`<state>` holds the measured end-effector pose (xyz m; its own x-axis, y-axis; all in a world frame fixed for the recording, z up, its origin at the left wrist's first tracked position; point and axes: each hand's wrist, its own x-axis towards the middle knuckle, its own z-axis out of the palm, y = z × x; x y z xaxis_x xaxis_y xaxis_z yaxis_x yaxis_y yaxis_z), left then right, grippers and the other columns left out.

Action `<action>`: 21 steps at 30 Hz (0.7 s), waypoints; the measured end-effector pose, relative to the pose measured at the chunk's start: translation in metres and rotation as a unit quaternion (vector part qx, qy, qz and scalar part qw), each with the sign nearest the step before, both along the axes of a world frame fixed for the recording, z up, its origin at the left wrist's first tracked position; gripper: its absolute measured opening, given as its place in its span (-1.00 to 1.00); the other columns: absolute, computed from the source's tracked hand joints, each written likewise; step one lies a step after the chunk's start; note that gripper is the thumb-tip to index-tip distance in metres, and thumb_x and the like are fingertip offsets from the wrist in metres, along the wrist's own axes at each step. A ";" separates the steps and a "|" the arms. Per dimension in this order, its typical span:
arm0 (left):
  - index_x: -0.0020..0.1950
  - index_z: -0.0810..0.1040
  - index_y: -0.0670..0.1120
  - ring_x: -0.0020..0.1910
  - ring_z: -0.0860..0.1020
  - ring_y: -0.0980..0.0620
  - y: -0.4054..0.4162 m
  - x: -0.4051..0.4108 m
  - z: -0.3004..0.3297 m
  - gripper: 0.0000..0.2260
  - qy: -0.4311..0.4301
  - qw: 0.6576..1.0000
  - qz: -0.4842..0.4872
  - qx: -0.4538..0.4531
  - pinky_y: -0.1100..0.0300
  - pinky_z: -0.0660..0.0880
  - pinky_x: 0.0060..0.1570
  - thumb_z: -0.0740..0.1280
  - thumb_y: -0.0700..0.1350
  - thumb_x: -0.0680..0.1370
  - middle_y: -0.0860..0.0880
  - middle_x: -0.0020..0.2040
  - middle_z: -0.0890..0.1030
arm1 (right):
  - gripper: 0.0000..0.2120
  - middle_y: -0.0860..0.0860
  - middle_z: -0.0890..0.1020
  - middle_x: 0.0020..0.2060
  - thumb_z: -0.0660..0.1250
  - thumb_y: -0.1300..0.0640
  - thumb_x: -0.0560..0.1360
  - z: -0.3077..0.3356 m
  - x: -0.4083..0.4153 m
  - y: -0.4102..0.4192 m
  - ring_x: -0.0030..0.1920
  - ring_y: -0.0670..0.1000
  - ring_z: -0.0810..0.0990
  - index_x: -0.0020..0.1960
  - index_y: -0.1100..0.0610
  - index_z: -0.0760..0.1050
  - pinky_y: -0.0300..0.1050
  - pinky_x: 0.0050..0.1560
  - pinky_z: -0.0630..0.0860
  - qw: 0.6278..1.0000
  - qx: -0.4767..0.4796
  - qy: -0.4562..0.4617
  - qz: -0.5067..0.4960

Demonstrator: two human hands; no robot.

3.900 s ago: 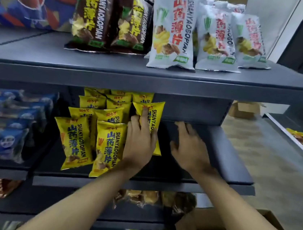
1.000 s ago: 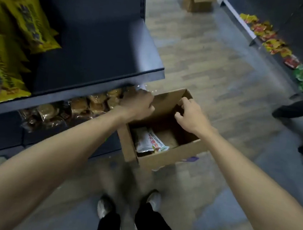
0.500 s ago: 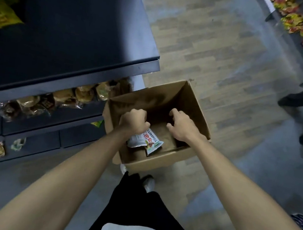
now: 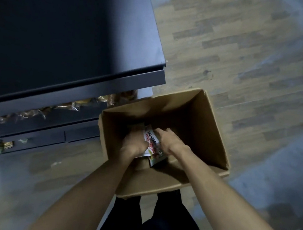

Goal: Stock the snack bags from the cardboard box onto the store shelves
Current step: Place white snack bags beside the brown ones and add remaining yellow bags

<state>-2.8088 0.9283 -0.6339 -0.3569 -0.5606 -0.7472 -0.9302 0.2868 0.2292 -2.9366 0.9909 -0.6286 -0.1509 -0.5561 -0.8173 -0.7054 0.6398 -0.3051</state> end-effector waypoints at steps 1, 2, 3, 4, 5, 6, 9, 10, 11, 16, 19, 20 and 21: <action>0.51 0.23 -0.14 0.41 0.33 -0.10 0.000 -0.002 -0.006 -0.50 -0.008 1.000 0.008 0.000 0.15 0.28 0.32 0.23 -0.01 0.62 -0.15 0.46 0.32 | -0.41 0.16 0.33 0.36 0.26 0.15 0.55 -0.010 0.001 -0.003 0.33 0.25 0.40 0.51 -0.14 0.18 0.06 0.33 0.40 1.000 0.014 -0.013 0.005; 0.49 0.26 -0.16 0.40 0.36 -0.10 0.001 -0.004 -0.012 -0.52 -0.019 1.000 0.016 0.000 0.15 0.30 0.30 0.22 -0.01 0.62 -0.16 0.45 0.35 | -0.39 0.18 0.29 0.38 0.25 0.15 0.56 -0.020 0.003 -0.006 0.36 0.28 0.37 0.52 -0.17 0.15 0.09 0.35 0.38 0.999 0.031 -0.025 0.009; 0.48 0.28 -0.17 0.38 0.38 -0.11 0.002 -0.006 -0.017 -0.53 -0.030 0.999 0.023 -0.001 0.15 0.32 0.28 0.23 -0.01 0.62 -0.16 0.43 0.38 | -0.39 0.19 0.25 0.41 0.24 0.14 0.56 -0.028 0.006 -0.008 0.38 0.30 0.33 0.53 -0.18 0.12 0.12 0.37 0.36 0.998 0.047 -0.038 0.007; 0.47 0.29 -0.18 0.36 0.41 -0.12 0.003 -0.006 -0.023 -0.53 -0.040 0.999 0.030 0.002 0.14 0.35 0.25 0.24 -0.01 0.62 -0.17 0.41 0.40 | -0.41 0.19 0.24 0.42 0.22 0.12 0.57 -0.037 0.010 -0.009 0.39 0.30 0.30 0.53 -0.17 0.12 0.14 0.38 0.34 0.997 0.056 -0.052 0.001; 0.47 0.29 -0.18 0.34 0.43 -0.13 0.004 -0.007 -0.028 -0.52 -0.046 0.998 0.040 0.007 0.13 0.37 0.23 0.25 -0.01 0.60 -0.18 0.39 0.43 | -0.44 0.19 0.25 0.43 0.21 0.10 0.57 -0.045 0.013 -0.010 0.40 0.29 0.28 0.52 -0.15 0.15 0.14 0.38 0.32 0.996 0.057 -0.066 -0.002; 0.48 0.28 -0.17 0.33 0.44 -0.13 0.005 -0.008 -0.033 -0.49 -0.052 0.997 0.051 0.019 0.12 0.38 0.23 0.27 -0.01 0.58 -0.17 0.38 0.43 | -0.46 0.19 0.27 0.43 0.21 0.09 0.56 -0.053 0.015 -0.011 0.42 0.26 0.26 0.50 -0.13 0.19 0.12 0.38 0.31 0.995 0.055 -0.079 -0.001; 0.55 0.12 -0.08 0.39 0.37 -0.15 0.010 -0.009 -0.049 -0.36 -0.054 0.997 0.044 0.033 0.08 0.36 0.32 0.32 -0.03 0.54 -0.16 0.46 0.32 | -0.33 0.22 0.26 0.44 0.33 0.10 0.52 -0.077 0.011 -0.012 0.43 0.24 0.29 0.53 -0.14 0.13 0.01 0.39 0.33 0.994 0.064 -0.083 -0.006; 0.57 0.05 -0.08 0.41 0.34 -0.17 0.011 -0.009 -0.054 -0.31 -0.057 0.997 0.037 0.029 0.06 0.34 0.35 0.33 -0.04 0.53 -0.17 0.49 0.27 | -0.23 0.23 0.21 0.46 0.40 0.13 0.48 -0.082 0.009 -0.011 0.42 0.25 0.31 0.55 -0.16 0.08 -0.01 0.38 0.34 0.995 0.066 -0.075 0.003; 0.58 -0.01 -0.08 0.43 0.31 -0.19 0.012 -0.009 -0.058 -0.25 -0.054 0.998 0.034 0.022 0.04 0.33 0.36 0.34 -0.03 0.52 -0.18 0.51 0.22 | -0.15 0.24 0.16 0.47 0.45 0.13 0.45 -0.086 0.007 -0.011 0.42 0.27 0.31 0.56 -0.18 0.03 0.01 0.38 0.36 0.996 0.065 -0.065 0.014; 0.60 -0.16 0.01 0.51 0.18 -0.16 0.013 0.000 -0.078 -0.02 -0.036 0.999 0.015 0.015 0.01 0.25 0.43 0.44 0.16 0.42 -0.12 0.58 0.03 | -0.13 0.20 0.35 0.37 0.47 0.13 0.43 -0.099 0.007 -0.012 0.33 0.27 0.43 0.56 -0.10 0.03 0.08 0.29 0.41 0.999 0.011 -0.038 0.029; 0.57 -0.28 0.02 0.55 0.03 -0.17 0.011 0.006 -0.082 -0.01 -0.069 0.997 -0.029 0.008 -0.03 0.21 0.45 0.43 0.10 0.46 -0.13 0.59 -0.16 | -0.23 0.20 0.48 0.29 0.40 0.22 0.43 -0.102 0.006 -0.011 0.28 0.26 0.49 0.51 -0.06 0.11 0.06 0.27 0.46 0.996 -0.002 -0.075 -0.038; 0.57 -0.30 0.01 0.55 0.02 -0.18 0.011 0.007 -0.083 -0.02 -0.084 0.995 -0.049 -0.008 -0.03 0.22 0.45 0.41 0.07 0.48 -0.15 0.58 -0.18 | -0.26 0.21 0.48 0.29 0.38 0.23 0.43 -0.100 0.002 -0.010 0.28 0.26 0.49 0.51 -0.05 0.13 0.05 0.27 0.45 0.996 -0.002 -0.077 -0.044; 0.57 -0.30 0.01 0.54 0.05 -0.19 0.011 0.008 -0.083 -0.05 -0.089 0.994 -0.057 -0.019 -0.02 0.24 0.43 0.40 0.05 0.50 -0.18 0.58 -0.15 | -0.29 0.22 0.48 0.29 0.37 0.21 0.45 -0.097 -0.003 -0.010 0.28 0.27 0.48 0.50 -0.04 0.14 0.04 0.27 0.45 0.996 -0.004 -0.075 -0.045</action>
